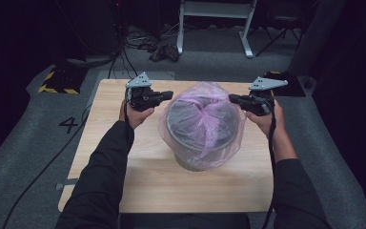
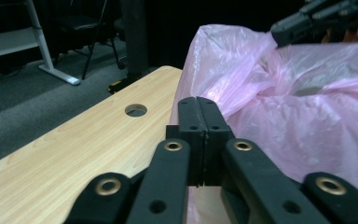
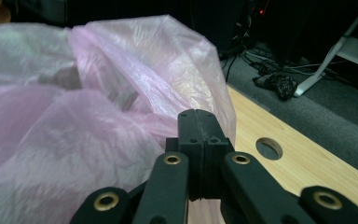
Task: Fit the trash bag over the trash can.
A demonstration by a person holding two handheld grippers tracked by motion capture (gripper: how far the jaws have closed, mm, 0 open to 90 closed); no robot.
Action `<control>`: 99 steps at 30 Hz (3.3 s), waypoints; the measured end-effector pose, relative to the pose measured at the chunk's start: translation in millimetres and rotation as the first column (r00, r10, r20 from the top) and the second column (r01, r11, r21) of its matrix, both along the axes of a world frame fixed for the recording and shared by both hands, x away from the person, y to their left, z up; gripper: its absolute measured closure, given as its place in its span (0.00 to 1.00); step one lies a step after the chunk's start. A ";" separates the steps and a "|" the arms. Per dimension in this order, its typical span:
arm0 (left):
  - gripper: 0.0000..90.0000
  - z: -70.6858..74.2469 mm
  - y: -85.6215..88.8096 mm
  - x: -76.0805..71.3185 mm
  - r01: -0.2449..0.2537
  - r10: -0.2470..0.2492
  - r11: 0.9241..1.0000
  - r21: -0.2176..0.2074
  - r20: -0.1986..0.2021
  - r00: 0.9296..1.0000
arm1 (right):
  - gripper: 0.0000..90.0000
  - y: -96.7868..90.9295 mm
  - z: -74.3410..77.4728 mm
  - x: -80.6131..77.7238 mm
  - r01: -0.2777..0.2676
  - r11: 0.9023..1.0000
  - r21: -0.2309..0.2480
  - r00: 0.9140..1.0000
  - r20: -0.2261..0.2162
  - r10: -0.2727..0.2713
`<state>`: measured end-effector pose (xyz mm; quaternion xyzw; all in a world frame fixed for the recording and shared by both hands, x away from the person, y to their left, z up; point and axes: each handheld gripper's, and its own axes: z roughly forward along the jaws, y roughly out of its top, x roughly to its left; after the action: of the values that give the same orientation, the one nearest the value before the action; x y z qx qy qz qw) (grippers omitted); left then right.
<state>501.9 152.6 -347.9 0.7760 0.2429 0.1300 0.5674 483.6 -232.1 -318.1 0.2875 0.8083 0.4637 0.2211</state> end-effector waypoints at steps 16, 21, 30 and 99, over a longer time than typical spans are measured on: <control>0.29 7.6 12.6 -35.8 -0.047 0.047 0.999 -0.009 -0.001 0.999 | 0.97 -8.6 -13.5 8.1 0.051 0.998 0.024 0.996 -0.068 -0.050; 0.19 -4.2 34.7 -69.4 -0.028 0.028 0.999 -0.033 -0.017 0.999 | 0.94 -10.5 -6.8 -5.9 0.019 1.000 0.013 0.999 -0.040 -0.018; 0.17 -30.3 30.1 -107.4 -0.020 0.020 0.999 0.030 -0.022 1.000 | 0.85 -11.6 -2.5 -20.4 -0.034 0.999 -0.019 0.999 -0.031 0.034; 0.21 -47.1 18.1 -137.5 -0.017 0.006 0.990 0.139 0.077 0.997 | 0.46 -43.8 -44.7 -9.0 0.127 0.991 -0.030 0.988 -0.088 -0.129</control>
<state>364.3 170.8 -395.0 0.8069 0.2157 0.1796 0.5198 474.7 -275.9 -362.8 0.3566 0.8030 0.4252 0.2174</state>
